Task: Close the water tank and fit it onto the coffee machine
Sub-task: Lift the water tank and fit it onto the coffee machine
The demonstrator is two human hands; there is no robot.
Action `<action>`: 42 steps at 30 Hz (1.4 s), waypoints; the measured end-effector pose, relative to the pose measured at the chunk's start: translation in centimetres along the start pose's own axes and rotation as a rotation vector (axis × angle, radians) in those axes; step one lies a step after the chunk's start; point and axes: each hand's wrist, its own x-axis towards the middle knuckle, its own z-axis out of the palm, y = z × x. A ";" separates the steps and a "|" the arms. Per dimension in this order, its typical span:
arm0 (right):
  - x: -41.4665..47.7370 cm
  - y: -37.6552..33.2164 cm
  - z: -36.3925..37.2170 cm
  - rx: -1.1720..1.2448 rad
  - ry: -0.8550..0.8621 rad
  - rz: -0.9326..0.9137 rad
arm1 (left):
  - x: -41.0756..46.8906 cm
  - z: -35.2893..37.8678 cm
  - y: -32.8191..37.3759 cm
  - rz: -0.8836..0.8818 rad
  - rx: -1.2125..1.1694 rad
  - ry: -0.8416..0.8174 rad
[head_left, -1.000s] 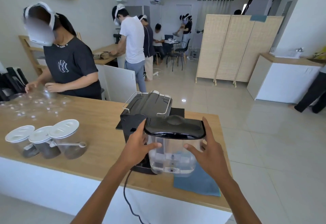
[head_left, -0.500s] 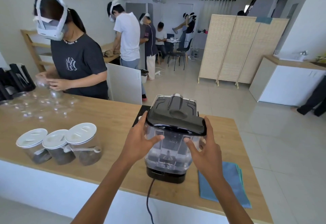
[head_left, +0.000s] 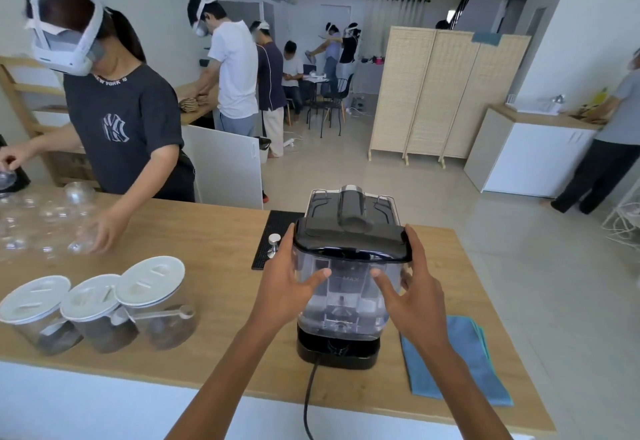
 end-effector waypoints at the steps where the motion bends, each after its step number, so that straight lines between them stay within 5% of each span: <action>1: 0.1 0.1 0.1 -0.003 0.002 0.005 | 0.1 0.0 -0.1 0.000 -0.003 -0.005; 19: -2.8 3.9 2.4 0.002 -0.053 0.128 | -1.7 2.1 -5.8 -0.108 -0.076 -0.071; 42: -2.9 4.0 2.7 -0.072 -0.021 0.137 | -1.5 2.1 -7.9 0.033 0.000 -0.069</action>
